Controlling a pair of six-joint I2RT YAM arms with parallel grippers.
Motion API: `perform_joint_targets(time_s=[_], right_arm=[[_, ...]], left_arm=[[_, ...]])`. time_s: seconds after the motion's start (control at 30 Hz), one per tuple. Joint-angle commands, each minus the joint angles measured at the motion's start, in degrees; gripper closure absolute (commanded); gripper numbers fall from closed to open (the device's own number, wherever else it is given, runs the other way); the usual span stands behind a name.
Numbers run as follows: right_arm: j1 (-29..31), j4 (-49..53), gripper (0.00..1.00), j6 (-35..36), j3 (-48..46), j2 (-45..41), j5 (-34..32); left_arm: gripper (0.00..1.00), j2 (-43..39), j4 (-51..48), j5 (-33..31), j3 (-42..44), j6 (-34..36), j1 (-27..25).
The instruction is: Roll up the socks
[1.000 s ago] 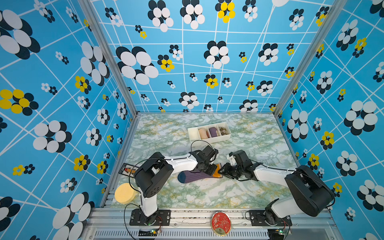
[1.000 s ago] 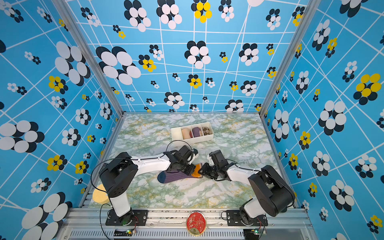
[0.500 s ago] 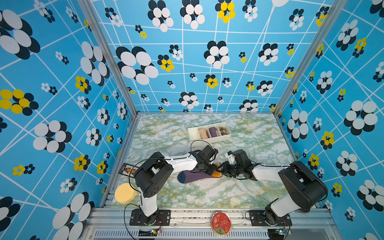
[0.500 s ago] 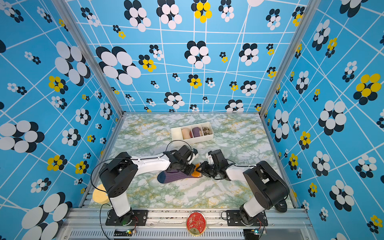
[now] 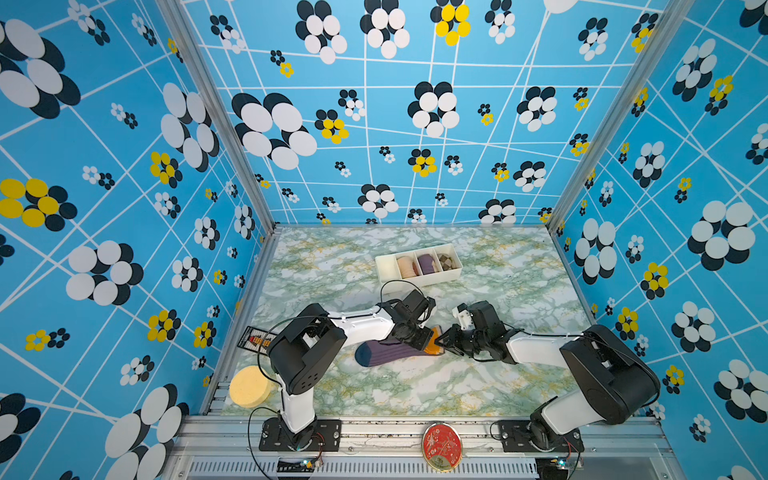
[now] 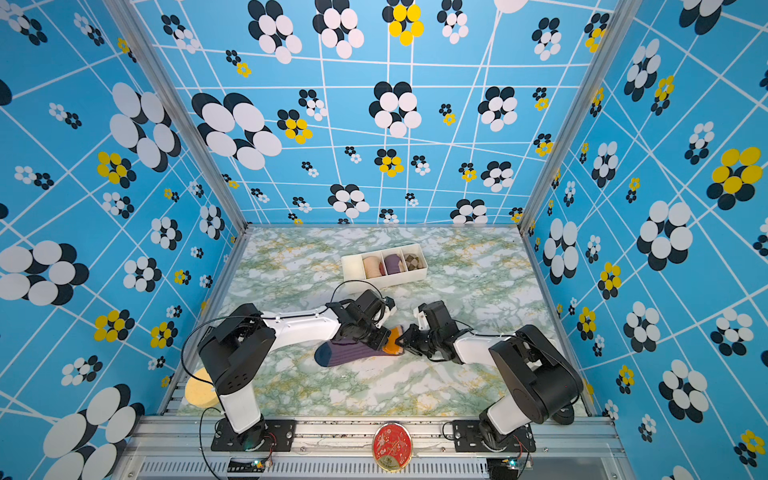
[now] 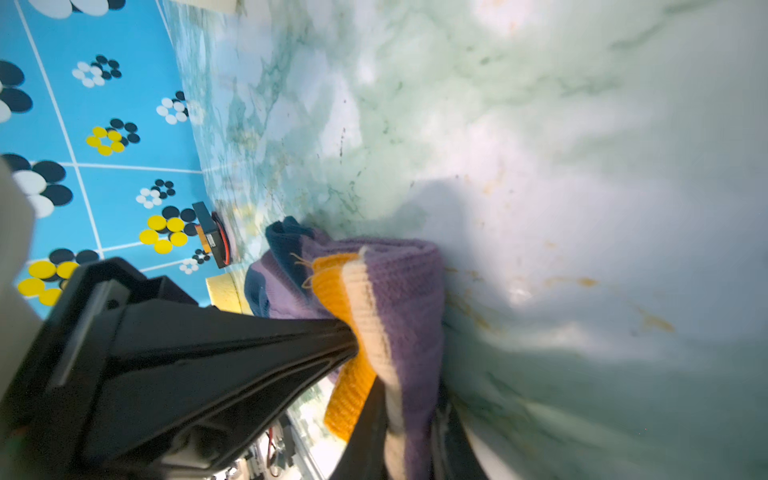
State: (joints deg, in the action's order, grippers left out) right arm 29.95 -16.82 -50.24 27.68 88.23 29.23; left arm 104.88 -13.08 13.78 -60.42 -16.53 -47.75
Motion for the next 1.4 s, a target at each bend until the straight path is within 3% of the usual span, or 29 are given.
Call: perform_joint_targets(time_s=[0.0,0.07,0.17,0.47,0.6,1.03,1.37], right_arm=[[-0.34,0.80,0.92,0.24,-0.48,0.02,-1.51],[-0.39,0.01,0.99,0.57,-0.82,-0.70,-2.78],[-0.34,1.19,1.00,1.79,-0.85,-2.94,-5.18],[0.23,25.02,1.00,12.17,6.92,-7.62,-15.55],[1.51,32.64,1.00,14.89,10.87,-7.28,-20.44],[12.49,53.32,1.00,18.16,27.44,2.47,-40.74],[19.51,63.45,1.00,16.80,36.91,11.34,-52.12]], left_arm=[[0.98,0.53,-3.46,-0.09,1.83,-0.18,0.65],[0.98,0.15,-3.44,0.17,1.80,-0.34,0.64],[0.98,-1.17,-3.19,0.84,2.01,-0.65,0.85],[0.96,-9.20,-1.94,7.30,2.61,-3.11,4.08],[0.96,-12.31,-3.51,7.30,3.07,-2.83,5.00],[0.96,-22.99,-7.30,4.50,11.64,-1.79,9.97],[0.96,-29.92,-7.69,5.45,18.37,-2.30,14.01]])
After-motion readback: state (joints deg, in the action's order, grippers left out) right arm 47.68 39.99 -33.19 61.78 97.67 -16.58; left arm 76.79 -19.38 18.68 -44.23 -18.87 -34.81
